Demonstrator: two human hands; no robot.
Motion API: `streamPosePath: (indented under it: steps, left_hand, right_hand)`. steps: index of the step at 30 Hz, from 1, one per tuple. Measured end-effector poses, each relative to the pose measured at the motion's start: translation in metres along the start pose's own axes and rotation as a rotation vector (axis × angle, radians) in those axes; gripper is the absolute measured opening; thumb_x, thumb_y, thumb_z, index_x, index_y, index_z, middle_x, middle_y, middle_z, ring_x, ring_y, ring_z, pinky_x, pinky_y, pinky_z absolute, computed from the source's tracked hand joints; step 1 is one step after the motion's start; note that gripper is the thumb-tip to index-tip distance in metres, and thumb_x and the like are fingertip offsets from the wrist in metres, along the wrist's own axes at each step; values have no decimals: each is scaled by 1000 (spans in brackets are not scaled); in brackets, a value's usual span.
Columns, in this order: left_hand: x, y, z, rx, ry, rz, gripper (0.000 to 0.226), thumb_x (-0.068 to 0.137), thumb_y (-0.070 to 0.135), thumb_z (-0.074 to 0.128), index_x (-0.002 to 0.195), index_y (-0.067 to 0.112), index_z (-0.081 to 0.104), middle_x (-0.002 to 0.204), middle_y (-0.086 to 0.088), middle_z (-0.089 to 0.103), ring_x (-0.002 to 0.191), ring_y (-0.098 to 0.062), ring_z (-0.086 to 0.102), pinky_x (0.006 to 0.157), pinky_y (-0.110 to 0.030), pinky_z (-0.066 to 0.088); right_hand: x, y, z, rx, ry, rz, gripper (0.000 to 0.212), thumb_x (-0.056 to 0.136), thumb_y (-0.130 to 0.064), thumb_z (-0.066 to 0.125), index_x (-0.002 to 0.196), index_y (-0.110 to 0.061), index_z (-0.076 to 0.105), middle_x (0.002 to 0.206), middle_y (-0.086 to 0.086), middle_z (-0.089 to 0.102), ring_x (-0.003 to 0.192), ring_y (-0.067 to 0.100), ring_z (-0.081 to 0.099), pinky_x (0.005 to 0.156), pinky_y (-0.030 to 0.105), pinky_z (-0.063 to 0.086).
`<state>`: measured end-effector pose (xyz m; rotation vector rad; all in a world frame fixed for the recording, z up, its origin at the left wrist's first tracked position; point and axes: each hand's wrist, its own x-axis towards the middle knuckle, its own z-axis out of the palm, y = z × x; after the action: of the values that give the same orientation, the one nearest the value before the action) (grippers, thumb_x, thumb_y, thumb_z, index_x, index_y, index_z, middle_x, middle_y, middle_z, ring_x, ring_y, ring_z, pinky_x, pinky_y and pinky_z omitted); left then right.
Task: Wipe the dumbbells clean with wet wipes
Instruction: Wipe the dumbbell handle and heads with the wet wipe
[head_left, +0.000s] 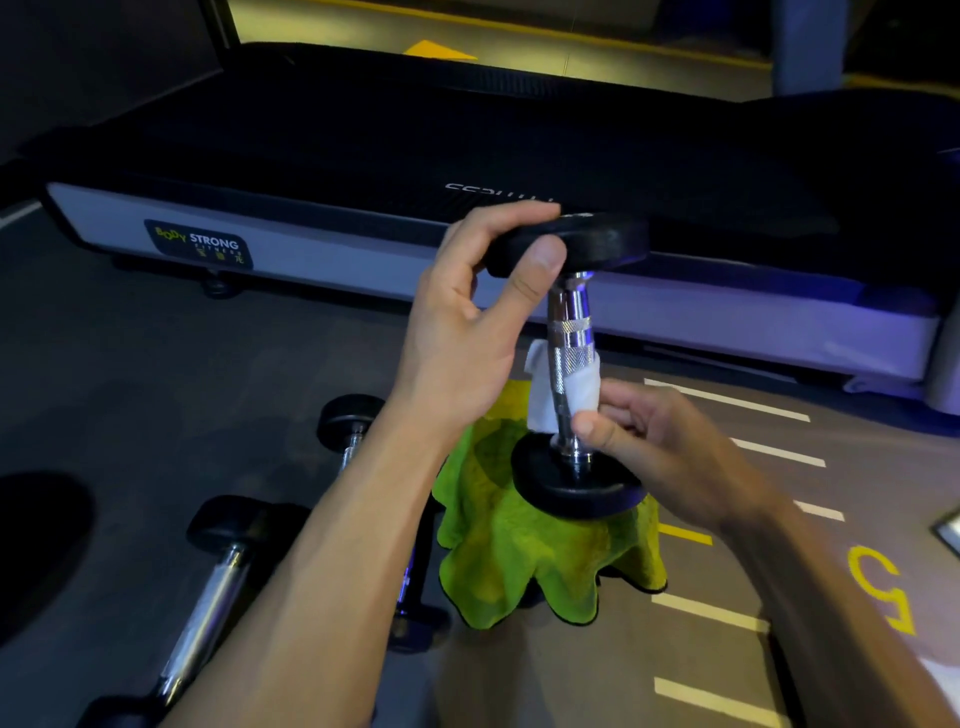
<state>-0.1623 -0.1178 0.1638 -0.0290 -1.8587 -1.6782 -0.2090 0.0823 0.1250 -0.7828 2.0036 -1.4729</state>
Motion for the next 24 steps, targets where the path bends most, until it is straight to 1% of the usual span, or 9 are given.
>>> streamPosePath:
  steps: [5,8,9,11,12,14,16,18,24]
  left_hand:
    - [-3,5,11,17,-38,3,22,104,25,65,125,24,67,126,-8,64,116,-17,62,105,-38,48]
    - [-5,6,17,26,-35,6,29,104,28,63,134,25,64,142,-2,62,135,-20,57,117,-49,44]
    - [-7,9,18,25,-25,-8,35,105,30,63,139,27,61,148,1,59,141,-16,54,120,-47,42]
    - [-14,10,20,-10,23,-96,52,101,38,67,150,28,53,154,8,55,139,1,52,116,-28,45]
    - [-19,7,19,-44,57,-169,62,95,44,71,152,27,51,152,9,57,132,8,55,107,-19,48]
    - [-32,-4,17,-32,103,-291,69,85,56,80,143,23,62,138,8,68,120,3,65,97,-21,55]
    - [-45,-15,16,66,71,-339,51,84,55,81,120,19,77,113,6,80,107,-7,74,96,-35,58]
    - [-55,-16,20,73,57,-344,25,92,43,76,104,21,83,99,10,82,99,-6,76,94,-33,58]
    - [-59,-2,34,197,-3,-365,31,90,54,75,109,30,80,97,17,79,95,1,73,88,-29,58]
  right_hand:
    - [-6,4,-3,23,1,10,38,91,-29,72,129,-22,71,119,2,79,117,22,73,109,56,51]
    - [-6,8,0,83,30,-10,41,91,-22,72,131,-15,69,120,6,78,117,26,72,108,56,52]
    - [-7,10,2,90,38,-16,41,91,-22,71,131,-14,68,121,7,78,118,26,72,107,55,53]
    - [-8,14,5,95,67,-25,37,94,-21,72,130,-13,69,120,6,78,116,25,73,106,52,55]
    - [-8,15,7,111,82,-27,35,95,-20,73,129,-13,69,118,7,79,115,25,74,105,51,56]
    - [-10,17,11,152,103,-31,33,95,-18,73,127,-11,70,115,10,79,111,29,75,102,51,57]
    - [-12,18,14,176,122,-39,32,94,-17,73,126,-10,70,114,12,79,110,34,75,101,53,58]
    - [-15,18,18,199,150,-40,32,92,-16,72,123,-9,71,112,12,80,109,35,75,100,55,58]
    - [-22,12,31,44,287,-83,18,98,-24,72,115,-20,76,105,-5,82,105,19,77,96,56,58]
